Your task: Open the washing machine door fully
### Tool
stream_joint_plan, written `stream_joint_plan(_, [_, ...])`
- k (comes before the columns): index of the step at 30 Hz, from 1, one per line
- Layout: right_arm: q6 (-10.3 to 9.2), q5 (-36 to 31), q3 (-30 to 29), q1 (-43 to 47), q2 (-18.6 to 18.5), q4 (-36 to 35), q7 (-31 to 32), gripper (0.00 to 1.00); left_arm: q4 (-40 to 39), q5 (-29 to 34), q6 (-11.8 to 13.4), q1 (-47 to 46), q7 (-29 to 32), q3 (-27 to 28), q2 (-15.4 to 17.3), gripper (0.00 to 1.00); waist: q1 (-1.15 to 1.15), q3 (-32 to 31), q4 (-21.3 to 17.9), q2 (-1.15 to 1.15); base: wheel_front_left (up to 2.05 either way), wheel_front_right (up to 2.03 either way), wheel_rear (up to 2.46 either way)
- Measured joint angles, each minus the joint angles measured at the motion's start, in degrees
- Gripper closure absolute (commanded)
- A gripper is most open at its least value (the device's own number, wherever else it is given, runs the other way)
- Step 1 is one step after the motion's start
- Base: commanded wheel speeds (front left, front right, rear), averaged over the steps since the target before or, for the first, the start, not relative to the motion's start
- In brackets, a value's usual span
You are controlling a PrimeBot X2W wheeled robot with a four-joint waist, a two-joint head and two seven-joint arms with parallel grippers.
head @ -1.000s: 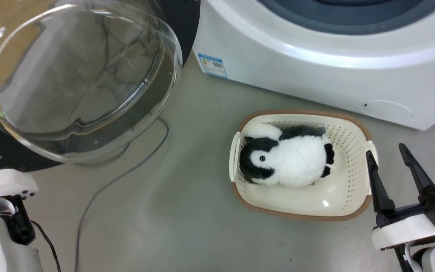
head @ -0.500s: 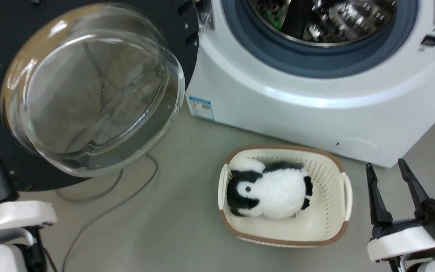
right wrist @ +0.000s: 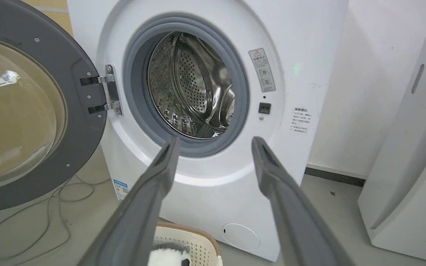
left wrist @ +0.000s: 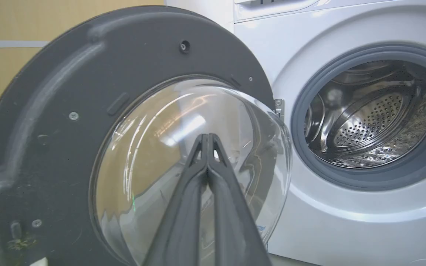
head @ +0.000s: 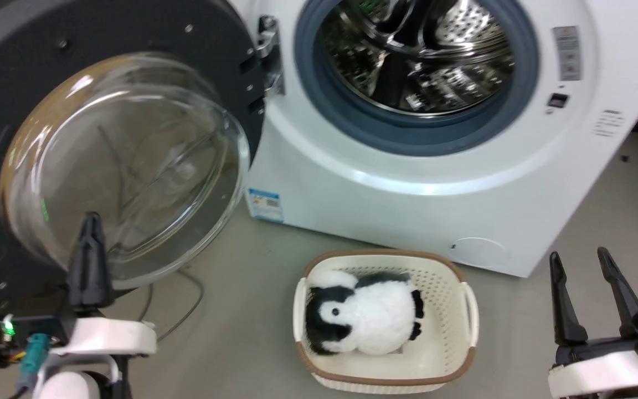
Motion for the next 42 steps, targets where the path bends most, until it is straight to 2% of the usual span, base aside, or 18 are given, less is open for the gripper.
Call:
stream_joint_plan(1, [0.0, 0.2, 0.0, 0.4, 0.0, -0.3, 0.0, 0.0, -0.2, -0.1, 0.0, 0.4, 0.0, -0.6, -0.1, 0.87, 0.0, -0.3, -0.5, 0.0, 0.0, 0.0, 0.0])
stream_joint_plan(2, [0.0, 0.5, -0.1, 0.7, 0.0, -0.5, 0.0, 0.0, -0.2, -0.3, 0.0, 0.9, 0.0, -1.3, -0.2, 0.8, 0.0, -0.7, -1.1, 0.0, 0.0, 0.0, 0.0])
stream_joint_plan(4, [0.0, 0.8, -0.2, 1.3, 0.0, -0.8, 0.0, 0.0, -0.2, -0.6, -0.2, 1.9, 0.0, -2.6, -0.3, 0.79, 0.0, -1.3, -2.2, 0.0, 0.0, 0.0, 0.0])
stream_joint_plan(5, [0.0, 0.9, -0.2, 1.6, 0.0, -0.9, 0.0, 0.0, -0.2, -0.6, -0.4, 2.5, 0.0, -3.4, -0.4, 0.7, 0.0, -1.5, -2.7, 0.0, 0.0, 0.0, 0.0])
stream_joint_plan(6, [0.0, 0.9, -0.2, 1.9, 0.0, -1.0, 0.0, 0.0, -0.1, -0.6, -0.5, 3.0, 0.0, -4.1, -0.5, 0.52, 0.0, -1.8, -3.3, 0.0, 0.0, 0.0, 0.0])
stream_joint_plan(7, [0.0, 1.0, -0.2, 2.1, 0.0, -1.0, 0.0, 0.0, 0.1, -0.9, -0.5, 3.4, 0.0, -4.7, -0.6, 0.0, 0.0, -2.0, -3.9, 0.0, 0.0, 0.0, 0.0])
stream_joint_plan(18, [0.0, 3.2, 1.8, 3.5, 0.1, -0.6, 0.0, 0.0, 2.5, -1.7, -0.2, 5.8, 0.0, -9.9, -1.0, 0.0, 0.01, -3.4, -10.0, 0.0, 0.0, 0.0, 0.0])
stream_joint_plan(25, [0.0, 4.6, 3.5, 4.1, 0.1, 0.4, 0.0, 0.0, 4.7, -3.0, 0.1, 7.4, 0.0, -11.0, -1.0, 0.0, 0.01, -3.6, -12.7, 0.0, 0.0, 0.0, 0.0])
stream_joint_plan(36, [0.0, 6.1, 4.4, 4.2, 0.1, 1.1, 0.0, 0.0, 4.9, -8.2, 1.1, 8.9, 0.0, -11.3, -1.1, 0.0, 0.01, -2.5, -15.3, 0.0, 0.0, 0.0, 0.0])
stream_joint_plan(37, [0.0, 6.2, 4.5, 4.2, 0.1, 1.2, 0.0, 1.0, 5.0, -8.2, 1.1, 8.9, 0.1, -11.3, -1.1, 1.0, 0.02, -2.4, -15.4, 0.0, 0.0, 0.0, 0.0])
stream_joint_plan(42, [0.0, 6.2, 4.5, 4.2, 0.0, 1.2, 0.1, 1.0, 5.0, -8.2, 1.1, 8.9, 0.2, -11.3, -1.1, 1.0, 0.02, -2.4, -15.4, 0.0, 0.0, 0.0, 0.0])
